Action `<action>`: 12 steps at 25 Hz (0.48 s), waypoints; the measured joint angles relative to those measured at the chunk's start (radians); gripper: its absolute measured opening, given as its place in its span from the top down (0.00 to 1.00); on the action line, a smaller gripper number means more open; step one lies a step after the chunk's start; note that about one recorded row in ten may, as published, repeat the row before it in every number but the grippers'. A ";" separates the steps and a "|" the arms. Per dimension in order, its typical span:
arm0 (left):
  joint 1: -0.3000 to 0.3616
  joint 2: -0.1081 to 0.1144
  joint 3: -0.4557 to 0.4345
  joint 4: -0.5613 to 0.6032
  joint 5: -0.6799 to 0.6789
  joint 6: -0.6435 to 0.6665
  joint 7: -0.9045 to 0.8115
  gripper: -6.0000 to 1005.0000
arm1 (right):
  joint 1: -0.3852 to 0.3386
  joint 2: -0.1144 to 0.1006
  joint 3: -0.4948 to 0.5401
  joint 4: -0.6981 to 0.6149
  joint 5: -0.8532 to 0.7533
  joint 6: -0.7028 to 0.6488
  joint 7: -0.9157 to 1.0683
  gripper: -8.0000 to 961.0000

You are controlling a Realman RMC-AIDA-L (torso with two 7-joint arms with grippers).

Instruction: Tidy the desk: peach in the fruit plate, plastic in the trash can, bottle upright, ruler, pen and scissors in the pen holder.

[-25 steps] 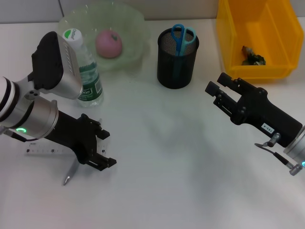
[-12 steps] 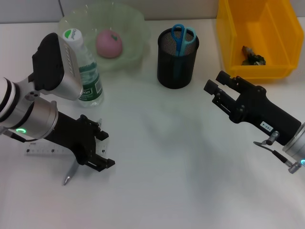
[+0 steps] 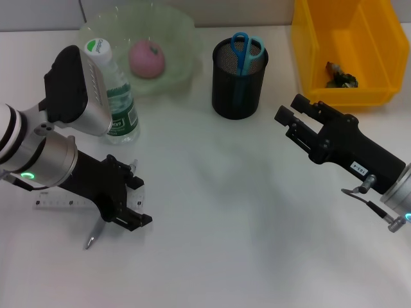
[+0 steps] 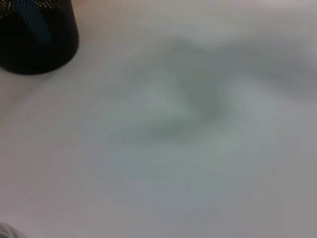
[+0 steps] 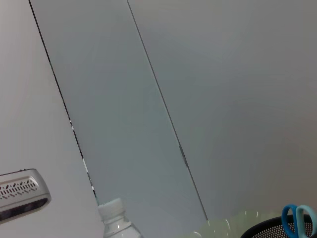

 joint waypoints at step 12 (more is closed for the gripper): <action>-0.004 0.001 0.001 0.000 0.012 -0.004 0.000 0.29 | 0.002 0.000 0.000 -0.004 0.000 0.002 0.002 0.48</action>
